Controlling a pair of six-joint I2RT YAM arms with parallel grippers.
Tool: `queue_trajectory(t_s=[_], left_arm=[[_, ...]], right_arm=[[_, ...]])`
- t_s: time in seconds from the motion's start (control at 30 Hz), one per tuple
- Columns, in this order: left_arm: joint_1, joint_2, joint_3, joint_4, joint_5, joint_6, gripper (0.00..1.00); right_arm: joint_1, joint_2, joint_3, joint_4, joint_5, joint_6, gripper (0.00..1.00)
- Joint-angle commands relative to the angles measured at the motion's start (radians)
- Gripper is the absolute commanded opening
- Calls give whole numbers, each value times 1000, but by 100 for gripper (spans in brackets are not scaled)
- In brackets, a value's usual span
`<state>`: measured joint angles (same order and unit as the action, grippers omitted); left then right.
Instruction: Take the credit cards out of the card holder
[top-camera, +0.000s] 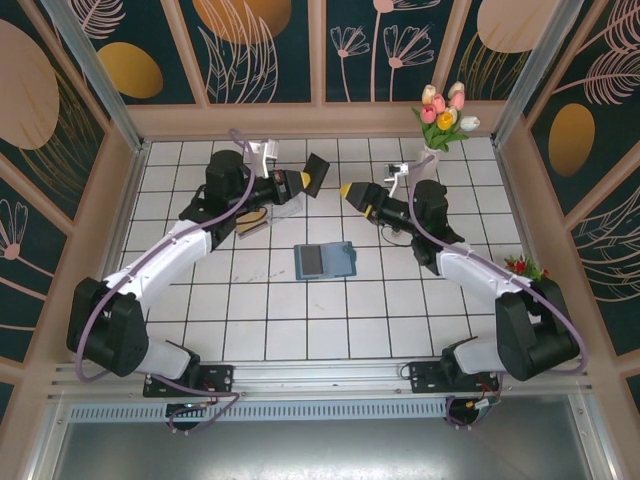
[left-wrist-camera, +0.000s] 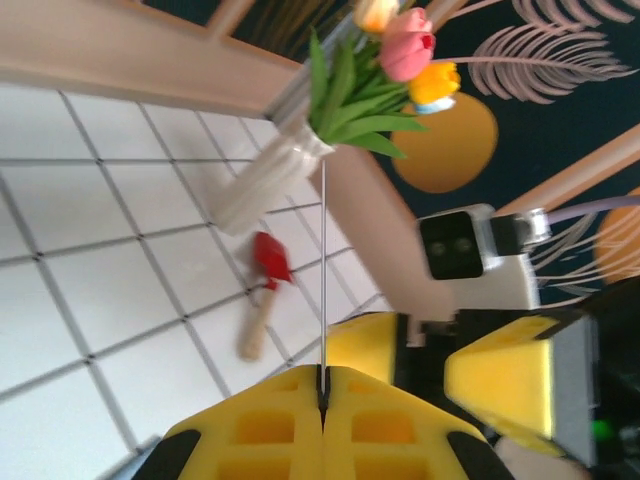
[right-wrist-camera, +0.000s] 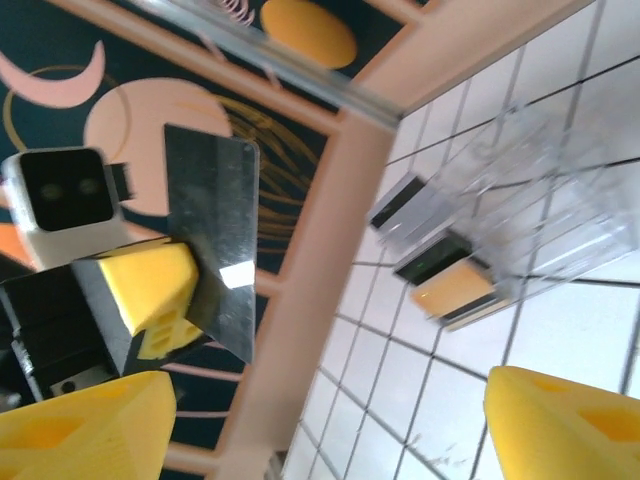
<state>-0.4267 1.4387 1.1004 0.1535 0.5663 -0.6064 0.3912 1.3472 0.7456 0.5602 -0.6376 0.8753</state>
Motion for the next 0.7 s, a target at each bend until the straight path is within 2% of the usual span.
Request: queue_trajectory(t_s=[0.0, 0.1, 0.2, 0.33, 0.43, 0.57, 0.67], left_arm=[[44, -28, 86, -267, -125, 291, 0], [79, -25, 159, -417, -183, 467, 0], [98, -28, 201, -528, -166, 660, 0], [119, -68, 183, -583, -154, 880, 0], [146, -80, 177, -603, -145, 948, 0], [186, -55, 175, -647, -37, 1041, 0], [192, -56, 139, -627, -47, 1094, 0]], right_arm=[[-23, -32, 25, -206, 107, -171, 90], [-45, -38, 14, -223, 123, -199, 95], [-66, -34, 3, -225, 121, -215, 97], [-93, -31, -10, -230, 110, -226, 98], [-113, -34, -21, -239, 95, -232, 99], [-133, -37, -31, -257, 85, -238, 99], [-137, -48, -38, -266, 88, -245, 99]])
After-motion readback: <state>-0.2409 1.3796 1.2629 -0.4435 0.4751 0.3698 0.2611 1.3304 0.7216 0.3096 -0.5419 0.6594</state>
